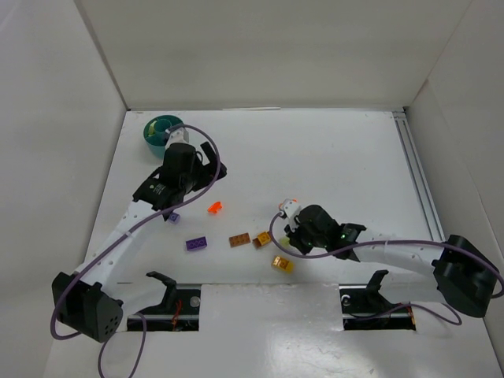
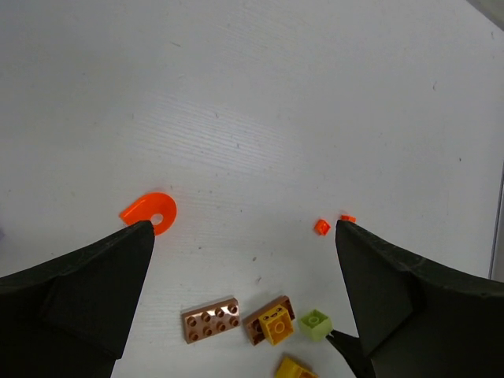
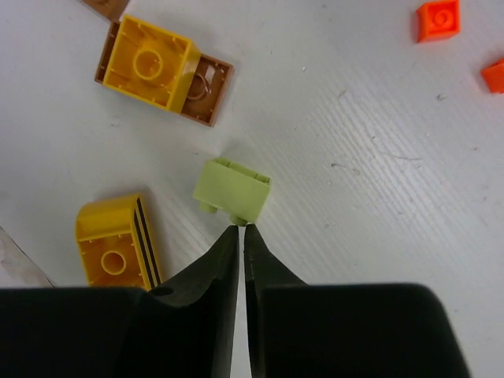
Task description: Sort the legos into containers by color
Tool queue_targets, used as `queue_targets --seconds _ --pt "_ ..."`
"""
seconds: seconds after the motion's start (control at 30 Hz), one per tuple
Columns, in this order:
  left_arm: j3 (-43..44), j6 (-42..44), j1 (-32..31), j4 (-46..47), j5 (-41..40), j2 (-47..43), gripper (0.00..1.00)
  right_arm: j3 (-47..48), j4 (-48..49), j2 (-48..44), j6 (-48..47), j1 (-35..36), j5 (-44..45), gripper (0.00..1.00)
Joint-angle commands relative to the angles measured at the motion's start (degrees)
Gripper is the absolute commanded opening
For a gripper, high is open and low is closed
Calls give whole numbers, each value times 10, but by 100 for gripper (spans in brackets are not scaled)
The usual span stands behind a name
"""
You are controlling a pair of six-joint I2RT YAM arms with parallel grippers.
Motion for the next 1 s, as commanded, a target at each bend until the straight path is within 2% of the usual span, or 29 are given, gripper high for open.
queue_targets --seconds 0.0,0.07,0.1,0.17,0.2,0.4,0.5,0.53,0.6,0.83,0.87,0.9,0.97 --pt "-21 32 1 34 68 -27 100 -2 44 -33 -38 5 6 12" --pt "-36 40 1 45 91 -33 100 3 50 -33 -66 5 -8 19" --pt "-36 40 1 45 99 -38 100 3 50 -33 -66 5 -14 31" --pt "-43 40 1 45 99 -38 100 9 44 -33 -66 5 -19 36" --pt "-43 40 1 45 99 -38 100 9 44 -26 -72 5 -25 44" --pt "-43 45 1 39 86 -38 100 19 44 -3 -130 5 -64 60" --pt "-43 45 1 39 86 -38 100 25 44 9 -145 5 -55 60" --pt "-43 45 1 39 86 -38 100 30 51 16 -155 5 -55 54" --pt "-43 50 1 39 86 -38 100 30 64 21 -162 5 -55 54" --pt "-43 50 1 32 86 -33 100 11 125 44 -203 5 -128 53" --pt "-43 50 1 32 86 -33 100 11 125 49 -203 5 -128 50" --pt "-43 50 1 25 81 -33 100 5 125 54 -203 5 -128 43" --pt "-43 50 1 18 74 -33 100 5 125 54 -196 5 -128 37"
